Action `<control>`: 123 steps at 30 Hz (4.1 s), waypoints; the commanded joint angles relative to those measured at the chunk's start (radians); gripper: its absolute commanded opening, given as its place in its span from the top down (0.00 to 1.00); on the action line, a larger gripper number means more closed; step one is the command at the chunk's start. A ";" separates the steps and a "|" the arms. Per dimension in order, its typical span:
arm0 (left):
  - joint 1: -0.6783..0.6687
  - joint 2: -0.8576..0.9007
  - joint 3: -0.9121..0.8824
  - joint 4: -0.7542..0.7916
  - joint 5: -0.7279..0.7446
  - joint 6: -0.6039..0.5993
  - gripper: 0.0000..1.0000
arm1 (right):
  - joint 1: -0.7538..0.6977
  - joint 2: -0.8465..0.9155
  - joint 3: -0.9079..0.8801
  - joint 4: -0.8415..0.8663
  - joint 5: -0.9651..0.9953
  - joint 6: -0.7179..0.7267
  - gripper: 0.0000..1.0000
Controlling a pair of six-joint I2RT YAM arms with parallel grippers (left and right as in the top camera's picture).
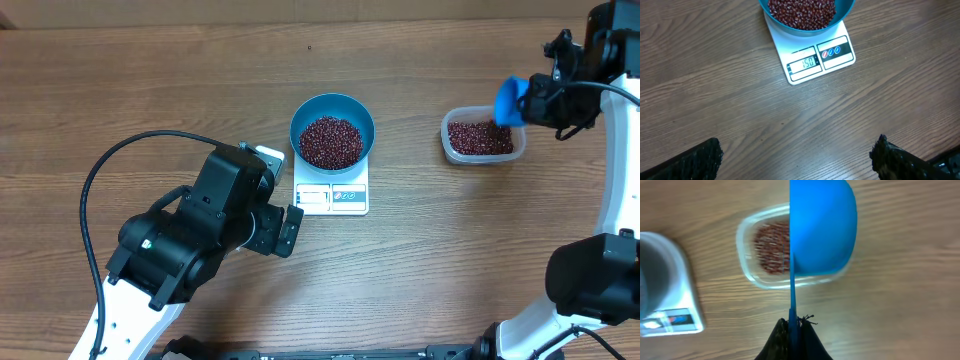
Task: Scoop item into bowl and weigh 150g on scale
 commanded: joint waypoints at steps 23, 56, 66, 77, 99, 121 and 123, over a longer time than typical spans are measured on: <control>0.005 0.005 0.021 0.003 0.000 -0.014 0.01 | 0.269 -0.040 0.027 -0.077 0.444 0.046 0.96; 0.005 0.005 0.021 0.003 0.000 -0.014 0.01 | 0.160 -0.046 0.027 0.089 -0.447 -0.011 0.96; 0.005 0.005 0.021 0.003 0.000 -0.014 0.01 | -0.150 -0.119 0.021 0.052 -0.321 0.177 0.96; 0.005 0.005 0.021 0.003 0.000 -0.014 0.01 | -0.179 -0.125 -0.093 0.023 -0.483 0.075 0.96; 0.005 0.005 0.021 0.004 0.000 -0.014 0.01 | 0.067 -0.426 -0.386 0.145 -0.388 0.289 0.96; 0.005 0.005 0.021 0.003 0.000 -0.014 0.01 | 0.067 -0.846 -1.181 0.504 -0.386 0.943 0.96; 0.005 0.005 0.021 0.004 0.000 -0.014 0.00 | 0.067 -0.832 -1.190 0.515 -0.378 0.944 0.96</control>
